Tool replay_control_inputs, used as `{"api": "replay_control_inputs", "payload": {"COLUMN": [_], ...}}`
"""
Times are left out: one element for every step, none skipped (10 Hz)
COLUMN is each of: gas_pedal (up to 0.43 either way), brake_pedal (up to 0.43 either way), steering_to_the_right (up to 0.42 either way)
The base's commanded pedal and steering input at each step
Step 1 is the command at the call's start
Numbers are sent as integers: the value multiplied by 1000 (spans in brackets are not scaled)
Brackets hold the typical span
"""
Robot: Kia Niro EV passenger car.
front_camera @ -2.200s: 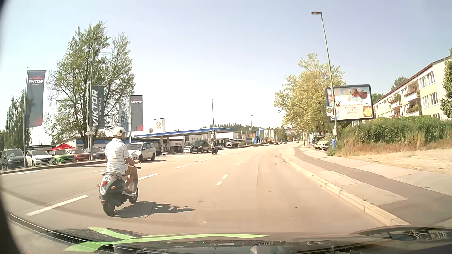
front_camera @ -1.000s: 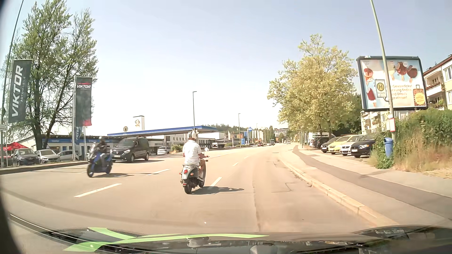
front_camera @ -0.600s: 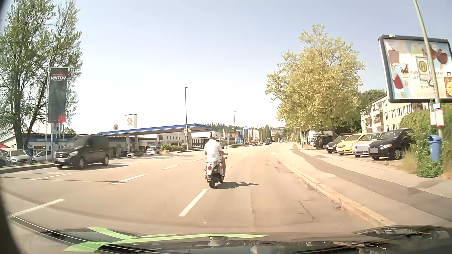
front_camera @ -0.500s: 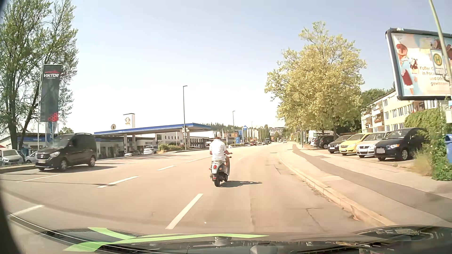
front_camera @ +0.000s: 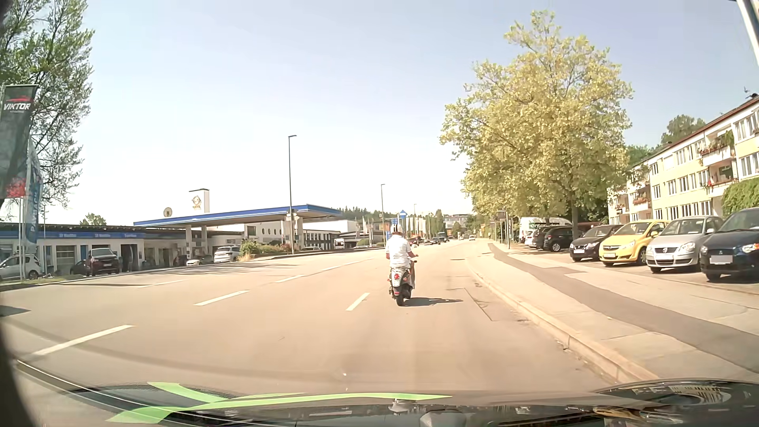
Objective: Follow the waypoints while adhering to traffic rules and regulations
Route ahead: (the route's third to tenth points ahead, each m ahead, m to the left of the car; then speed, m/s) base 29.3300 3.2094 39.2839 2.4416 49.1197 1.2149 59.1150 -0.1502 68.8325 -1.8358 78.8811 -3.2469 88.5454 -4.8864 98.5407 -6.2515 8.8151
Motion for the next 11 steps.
{"api": "replay_control_inputs", "payload": {"gas_pedal": [59,47,47,59,98,150,150,150,150,150,150], "brake_pedal": [0,0,0,0,0,0,0,0,0,0,0], "steering_to_the_right": [15,15,14,15,15,15,14,15,16,15,15]}}
